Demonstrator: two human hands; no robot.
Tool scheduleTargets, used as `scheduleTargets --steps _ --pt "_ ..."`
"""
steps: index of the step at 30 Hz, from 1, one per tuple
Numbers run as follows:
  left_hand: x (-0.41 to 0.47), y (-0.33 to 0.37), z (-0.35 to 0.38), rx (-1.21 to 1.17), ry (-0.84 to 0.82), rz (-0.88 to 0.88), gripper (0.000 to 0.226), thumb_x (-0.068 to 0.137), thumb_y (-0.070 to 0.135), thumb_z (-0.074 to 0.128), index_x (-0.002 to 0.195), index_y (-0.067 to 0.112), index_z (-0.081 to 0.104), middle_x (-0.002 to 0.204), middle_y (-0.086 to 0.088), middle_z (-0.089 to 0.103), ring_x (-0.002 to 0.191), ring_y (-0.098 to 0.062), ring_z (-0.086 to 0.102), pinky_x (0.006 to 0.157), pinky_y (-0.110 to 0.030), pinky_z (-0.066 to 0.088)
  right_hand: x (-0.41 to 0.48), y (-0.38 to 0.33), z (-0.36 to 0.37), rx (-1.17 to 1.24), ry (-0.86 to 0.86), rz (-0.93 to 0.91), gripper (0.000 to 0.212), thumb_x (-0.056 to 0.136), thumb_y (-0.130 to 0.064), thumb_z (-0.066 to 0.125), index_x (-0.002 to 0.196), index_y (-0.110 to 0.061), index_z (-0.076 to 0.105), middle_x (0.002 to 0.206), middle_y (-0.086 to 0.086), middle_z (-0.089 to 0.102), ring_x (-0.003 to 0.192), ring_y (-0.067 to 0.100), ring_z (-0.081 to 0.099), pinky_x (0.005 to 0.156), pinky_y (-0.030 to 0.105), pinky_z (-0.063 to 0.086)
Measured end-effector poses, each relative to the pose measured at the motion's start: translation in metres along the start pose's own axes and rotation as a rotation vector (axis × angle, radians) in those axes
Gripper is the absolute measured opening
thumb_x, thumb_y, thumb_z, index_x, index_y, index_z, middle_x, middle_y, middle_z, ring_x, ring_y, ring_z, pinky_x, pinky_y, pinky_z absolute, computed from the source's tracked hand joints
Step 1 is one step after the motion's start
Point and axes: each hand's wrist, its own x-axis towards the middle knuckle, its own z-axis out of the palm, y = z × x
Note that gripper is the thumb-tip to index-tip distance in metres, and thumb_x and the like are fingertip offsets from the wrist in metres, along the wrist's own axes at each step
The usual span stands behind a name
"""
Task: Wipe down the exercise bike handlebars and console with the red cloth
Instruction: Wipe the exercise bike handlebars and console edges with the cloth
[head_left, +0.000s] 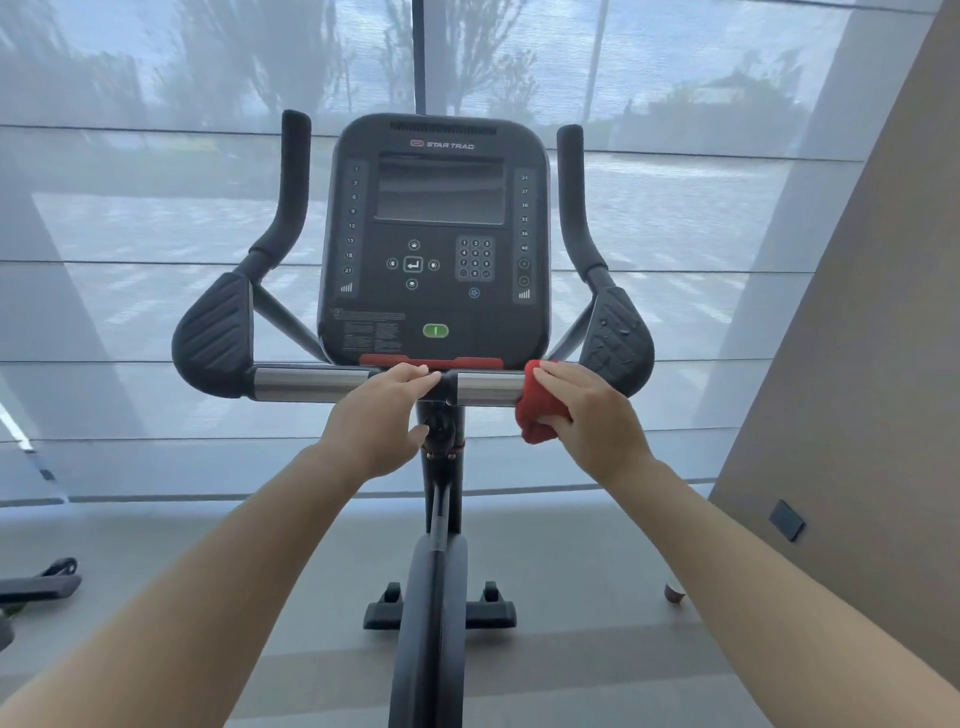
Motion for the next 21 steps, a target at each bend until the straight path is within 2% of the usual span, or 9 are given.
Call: scheduleTargets --steps 2,4,6,8,11,14,16,18,21 --pt "0.001 0.003 -0.002 0.005 0.004 -0.009 0.061 0.088 0.025 0.057 0.143 0.027 0.032 0.147 0.012 0.034 0.133 -0.012 0.035 0.097 -0.032 0.042 0.003 0.002 -0.009 0.013 -0.069 0.043 0.040 0.075 -0.006 0.071 0.113 -0.007 0.062 0.115 0.005 0.065 0.110 0.025 0.057 0.092 0.033 0.047" --pt "0.001 0.005 -0.003 0.025 0.011 -0.017 0.059 0.088 0.025 0.056 0.142 0.027 0.033 0.146 0.012 0.036 0.132 -0.013 0.037 0.096 -0.032 0.043 0.011 0.001 -0.016 0.037 -0.162 0.095 0.017 0.079 -0.013 0.064 0.096 -0.012 0.062 0.099 0.000 0.065 0.099 0.023 0.056 0.080 0.031 0.045" --pt "0.002 0.008 -0.004 0.036 0.026 -0.026 0.056 0.089 0.026 0.056 0.141 0.026 0.036 0.144 0.012 0.039 0.129 -0.013 0.040 0.094 -0.032 0.044 0.023 0.000 -0.024 0.068 -0.249 0.161 0.006 0.081 -0.019 0.060 0.085 -0.014 0.060 0.086 -0.001 0.065 0.087 0.022 0.058 0.073 0.032 0.045" --pt "0.004 0.010 -0.003 0.033 0.051 -0.039 0.051 0.088 0.029 0.056 0.137 0.025 0.042 0.139 0.011 0.044 0.125 -0.013 0.044 0.091 -0.032 0.046 0.032 -0.001 -0.027 0.085 -0.285 0.216 0.011 0.084 -0.024 0.058 0.085 -0.015 0.065 0.083 0.002 0.067 0.081 0.021 0.060 0.074 0.033 0.047" --pt "0.009 0.014 -0.002 -0.015 0.084 -0.067 0.045 0.086 0.036 0.059 0.129 0.023 0.051 0.130 0.011 0.050 0.118 -0.013 0.048 0.087 -0.033 0.049 0.040 -0.009 -0.020 0.137 -0.221 0.256 0.018 0.086 -0.027 0.058 0.087 -0.014 0.070 0.081 0.004 0.070 0.080 0.021 0.062 0.075 0.032 0.048" --pt "0.012 0.017 -0.002 -0.095 0.118 -0.079 0.045 0.083 0.039 0.063 0.125 0.024 0.055 0.126 0.010 0.054 0.116 -0.012 0.050 0.088 -0.035 0.049 0.045 -0.016 -0.009 0.201 -0.099 0.223 0.023 0.083 -0.025 0.065 0.101 -0.010 0.069 0.103 0.005 0.067 0.099 0.022 0.059 0.090 0.030 0.044" --pt "0.014 0.020 -0.003 -0.146 0.145 -0.053 0.046 0.083 0.039 0.064 0.125 0.023 0.056 0.125 0.009 0.055 0.114 -0.012 0.051 0.090 -0.036 0.049 0.046 -0.012 -0.010 0.215 -0.048 0.221 0.028 0.080 -0.027 0.070 0.102 -0.009 0.067 0.109 0.005 0.063 0.104 0.019 0.055 0.090 0.027 0.040" --pt "0.018 0.025 -0.003 -0.171 0.153 -0.022 0.046 0.082 0.040 0.064 0.125 0.024 0.057 0.123 0.009 0.056 0.113 -0.011 0.052 0.090 -0.036 0.048 0.043 -0.004 -0.016 0.171 -0.083 0.188 0.024 0.079 -0.035 0.069 0.092 -0.015 0.067 0.097 0.000 0.063 0.093 0.017 0.056 0.080 0.027 0.043" --pt "0.022 0.026 -0.002 -0.123 0.114 -0.028 0.048 0.083 0.040 0.063 0.127 0.026 0.054 0.126 0.011 0.054 0.115 -0.011 0.050 0.090 -0.036 0.049 0.034 0.007 -0.025 0.100 -0.271 0.070 0.031 0.078 -0.042 0.067 0.101 -0.021 0.066 0.095 -0.004 0.063 0.093 0.017 0.056 0.081 0.031 0.045"
